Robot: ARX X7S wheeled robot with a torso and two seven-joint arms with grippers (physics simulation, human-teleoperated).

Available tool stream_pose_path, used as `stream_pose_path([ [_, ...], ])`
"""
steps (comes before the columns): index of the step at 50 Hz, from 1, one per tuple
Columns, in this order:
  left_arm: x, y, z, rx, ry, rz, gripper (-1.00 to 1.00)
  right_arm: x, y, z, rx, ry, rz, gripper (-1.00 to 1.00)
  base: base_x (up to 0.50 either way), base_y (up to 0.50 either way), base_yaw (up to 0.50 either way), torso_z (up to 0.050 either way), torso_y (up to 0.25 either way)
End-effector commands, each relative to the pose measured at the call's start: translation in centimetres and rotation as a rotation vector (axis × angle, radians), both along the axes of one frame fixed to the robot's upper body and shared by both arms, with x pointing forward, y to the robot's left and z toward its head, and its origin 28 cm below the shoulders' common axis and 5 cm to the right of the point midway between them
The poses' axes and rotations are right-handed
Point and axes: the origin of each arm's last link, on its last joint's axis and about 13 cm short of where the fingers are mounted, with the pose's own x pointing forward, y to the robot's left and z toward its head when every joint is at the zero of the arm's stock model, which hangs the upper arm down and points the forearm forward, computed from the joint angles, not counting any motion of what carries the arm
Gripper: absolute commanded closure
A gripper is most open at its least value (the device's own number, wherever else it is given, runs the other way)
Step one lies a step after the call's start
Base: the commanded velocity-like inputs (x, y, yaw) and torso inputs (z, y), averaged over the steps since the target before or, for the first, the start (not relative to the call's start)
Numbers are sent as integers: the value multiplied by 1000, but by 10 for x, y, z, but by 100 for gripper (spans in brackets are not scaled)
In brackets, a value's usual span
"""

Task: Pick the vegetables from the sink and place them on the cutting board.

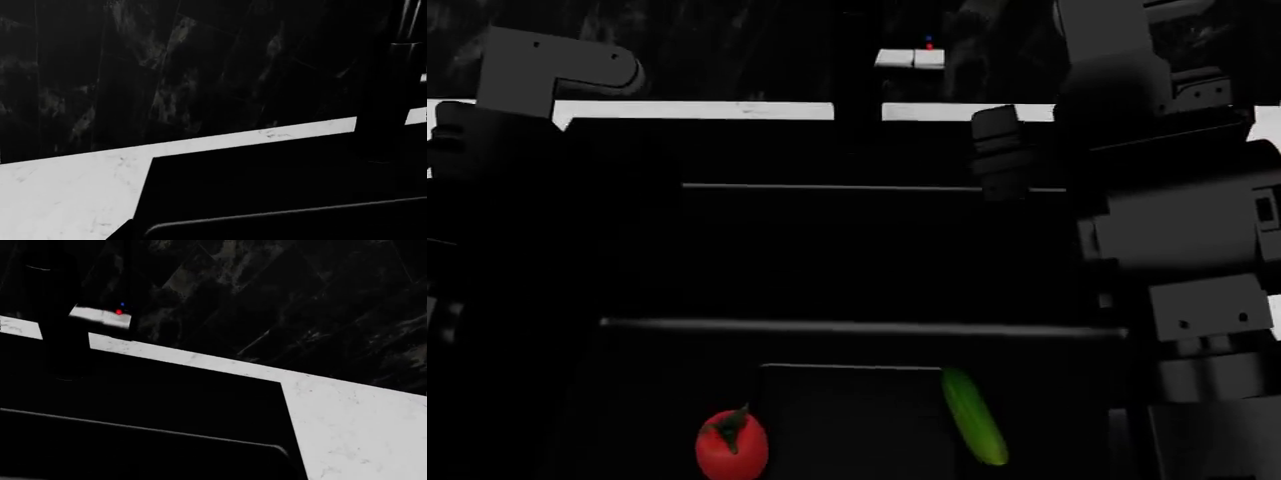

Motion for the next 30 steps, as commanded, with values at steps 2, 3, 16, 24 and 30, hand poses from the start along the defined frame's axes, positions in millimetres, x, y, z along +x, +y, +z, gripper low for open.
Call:
stream_pose_path([
  [2,3,3,-3,-12,-41,16,-100,-1,-1,-2,12,-3,-4,-100,500,0,0,0,0],
  [3,2,4,-2,-32,-41,4,-100,-1,-1,-3,14,-2,0,-100,500,0,0,0,0],
  [16,-1,9,-6,-63,-91,-23,-100,-4,-4,-7,27,24,-18,-100,192,0,0,0,-108],
  [24,-4,11,-3,-58,-99,-16,-100,-14,-7,1,18,12,-23,-100,-1,0,0,-1,-250],
  [30,-8,10,0,-34,-141,-43,-100,-21,-5,15,6,-18,8,-100,-2,0,0,-1,-246],
])
